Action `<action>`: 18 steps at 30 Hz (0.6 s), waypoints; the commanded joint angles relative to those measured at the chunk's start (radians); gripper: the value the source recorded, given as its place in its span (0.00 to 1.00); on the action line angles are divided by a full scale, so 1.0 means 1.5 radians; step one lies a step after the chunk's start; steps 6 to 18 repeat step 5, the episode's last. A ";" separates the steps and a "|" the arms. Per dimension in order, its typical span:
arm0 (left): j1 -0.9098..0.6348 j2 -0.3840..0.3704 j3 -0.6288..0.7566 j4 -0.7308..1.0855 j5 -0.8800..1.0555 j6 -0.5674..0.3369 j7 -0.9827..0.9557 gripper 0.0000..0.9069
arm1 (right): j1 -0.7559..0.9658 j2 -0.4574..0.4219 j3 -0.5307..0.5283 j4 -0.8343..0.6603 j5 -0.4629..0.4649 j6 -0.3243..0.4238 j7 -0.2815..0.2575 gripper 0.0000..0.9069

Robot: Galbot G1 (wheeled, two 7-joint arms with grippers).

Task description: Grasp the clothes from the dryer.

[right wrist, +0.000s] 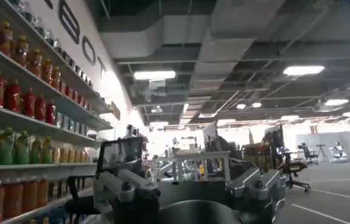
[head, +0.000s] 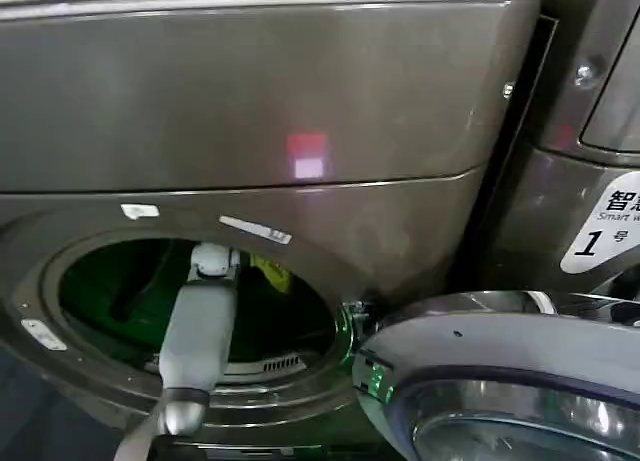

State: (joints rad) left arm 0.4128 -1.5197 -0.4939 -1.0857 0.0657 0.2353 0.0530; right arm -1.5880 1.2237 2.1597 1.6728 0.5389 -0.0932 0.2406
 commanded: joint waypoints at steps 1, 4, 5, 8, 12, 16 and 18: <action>-0.001 0.001 0.000 0.000 -0.003 0.002 -0.001 0.00 | 0.002 0.001 -0.002 0.002 0.000 -0.003 0.002 1.00; 0.003 0.002 -0.002 -0.005 -0.003 0.003 0.000 0.00 | 0.003 0.003 -0.001 0.003 0.000 -0.005 0.002 1.00; 0.004 0.002 -0.002 -0.004 -0.004 0.003 0.000 0.00 | 0.002 0.004 -0.002 0.004 0.000 -0.006 0.001 1.00; 0.004 0.002 -0.002 -0.004 -0.004 0.003 0.000 0.00 | 0.002 0.004 -0.002 0.004 0.000 -0.006 0.001 1.00; 0.004 0.002 -0.002 -0.004 -0.004 0.003 0.000 0.00 | 0.002 0.004 -0.002 0.004 0.000 -0.006 0.001 1.00; 0.004 0.002 -0.002 -0.004 -0.004 0.003 0.000 0.00 | 0.002 0.004 -0.002 0.004 0.000 -0.006 0.001 1.00; 0.004 0.002 -0.002 -0.004 -0.004 0.003 0.000 0.00 | 0.002 0.004 -0.002 0.004 0.000 -0.006 0.001 1.00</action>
